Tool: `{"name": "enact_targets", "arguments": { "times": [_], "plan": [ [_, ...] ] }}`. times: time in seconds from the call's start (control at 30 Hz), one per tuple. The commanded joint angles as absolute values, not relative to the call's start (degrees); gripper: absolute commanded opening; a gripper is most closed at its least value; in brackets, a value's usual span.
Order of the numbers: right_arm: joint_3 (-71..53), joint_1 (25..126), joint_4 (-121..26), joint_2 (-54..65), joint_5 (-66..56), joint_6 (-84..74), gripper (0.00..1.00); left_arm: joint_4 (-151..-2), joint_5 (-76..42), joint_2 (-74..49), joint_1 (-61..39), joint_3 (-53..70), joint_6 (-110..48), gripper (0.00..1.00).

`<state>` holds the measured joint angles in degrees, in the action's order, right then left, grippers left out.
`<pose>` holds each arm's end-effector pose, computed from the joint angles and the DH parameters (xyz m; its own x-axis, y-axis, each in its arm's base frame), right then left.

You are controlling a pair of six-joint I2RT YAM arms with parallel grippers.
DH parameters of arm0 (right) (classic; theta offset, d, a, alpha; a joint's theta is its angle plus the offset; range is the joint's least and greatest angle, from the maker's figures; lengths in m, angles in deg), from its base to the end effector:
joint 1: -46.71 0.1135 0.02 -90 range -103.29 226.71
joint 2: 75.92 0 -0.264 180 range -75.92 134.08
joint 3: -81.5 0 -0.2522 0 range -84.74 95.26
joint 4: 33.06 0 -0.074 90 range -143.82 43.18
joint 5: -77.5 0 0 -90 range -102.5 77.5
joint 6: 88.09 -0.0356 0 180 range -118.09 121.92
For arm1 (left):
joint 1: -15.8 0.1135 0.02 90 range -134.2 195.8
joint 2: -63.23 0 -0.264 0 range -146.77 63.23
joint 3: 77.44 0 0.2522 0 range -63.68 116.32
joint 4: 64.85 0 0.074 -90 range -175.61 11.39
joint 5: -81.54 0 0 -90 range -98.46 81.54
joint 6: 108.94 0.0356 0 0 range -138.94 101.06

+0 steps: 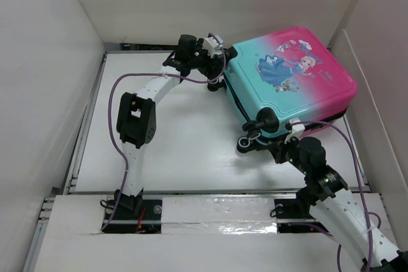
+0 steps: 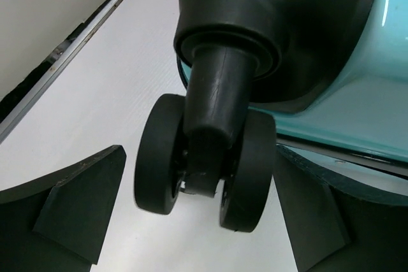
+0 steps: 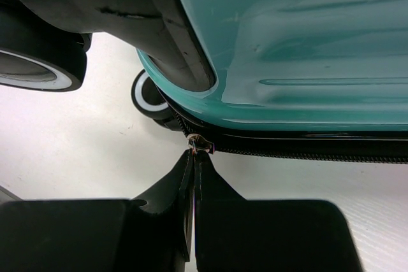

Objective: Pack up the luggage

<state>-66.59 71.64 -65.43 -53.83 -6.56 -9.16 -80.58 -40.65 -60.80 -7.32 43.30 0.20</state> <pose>0.1117 0.0560 0.2138 -0.4384 0.0068 -0.8987 -0.4297 0.8767 0.2163 0.4689 -0.2208 0.2839 -0.0223 0.3112 -0.9501 0.8498 0.5065 0.1460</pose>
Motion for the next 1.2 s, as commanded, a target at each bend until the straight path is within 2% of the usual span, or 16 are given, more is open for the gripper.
{"name": "enact_targets", "arguments": {
  "times": [0.0, 0.23, 0.33, 0.4, 0.53, 0.57, 0.63, 0.67, 0.7, 0.87, 0.97, 1.0, 1.03, 1.1, 1.17],
  "plan": [
    [-64.5, 71.6, -56.2, -53.9, -1.9, -8.2, 0.0, -80.7, -38.1, -61.1, -7.8, 47.9, 3.2, 0.96],
    [-64.4, 71.6, -56.0, -53.5, -0.9, -7.8, 0.0, -79.0, -37.5, -63.2, -7.8, 50.5, 2.9, 0.92],
    [-64.4, 71.6, -55.9, -52.8, -0.4, -7.8, 0.0, -79.0, -37.6, -64.7, -7.8, 53.1, 2.8, 0.83],
    [-64.3, 71.6, -56.0, -52.5, -0.3, -7.6, 0.0, -79.0, -37.9, -65.5, -7.8, 55.1, 2.4, 0.73],
    [-64.3, 71.6, -56.4, -52.8, -0.3, -7.5, 0.0, -79.0, -39.3, -68.2, -8.4, 58.0, 2.3, 0.46],
    [-64.3, 71.6, -56.4, -52.9, -0.5, -7.6, 0.0, -79.0, -39.4, -68.6, -8.4, 58.7, 2.3, 0.31],
    [-64.2, 71.6, -56.6, -53.0, -0.9, -7.6, 0.0, -79.1, -40.1, -69.1, -8.4, 59.4, 2.2, 0.18],
    [-64.2, 71.6, -56.6, -53.2, -1.1, -7.8, 0.0, -79.1, -39.9, -69.0, -8.4, 59.3, 2.1, 0.06],
    [-64.3, 71.6, -56.5, -53.4, -1.2, -7.9, 0.0, -79.0, -39.4, -68.8, -8.4, 58.3, 2.2, 0.02],
    [-64.3, 71.6, -54.8, -52.5, -2.1, -8.2, 0.0, -73.2, -38.0, -61.7, -7.2, 49.0, 1.4, 0.0],
    [-64.2, 71.6, -51.8, -50.4, -2.7, -8.3, 0.0, -64.4, -37.3, -54.4, -5.9, 37.4, -1.9, 0.0],
    [-63.9, 71.6, -49.7, -48.3, -2.7, -8.2, 0.0, -60.8, -37.2, -52.3, -5.3, 28.9, -6.3, 0.0],
    [-63.6, 71.6, -48.6, -47.1, -2.7, -8.2, 0.0, -52.8, -37.3, -48.3, -4.8, 24.5, -8.5, 0.0],
    [-62.3, 71.6, -45.3, -44.6, -2.3, -7.8, 0.0, -47.8, -35.8, -44.6, -4.8, 14.3, -11.3, 0.0],
    [-61.2, 71.6, -44.7, -41.5, -2.2, -7.0, 0.0, -40.6, -33.1, -39.4, -6.0, 7.7, -14.1, 0.0]
  ]
}}
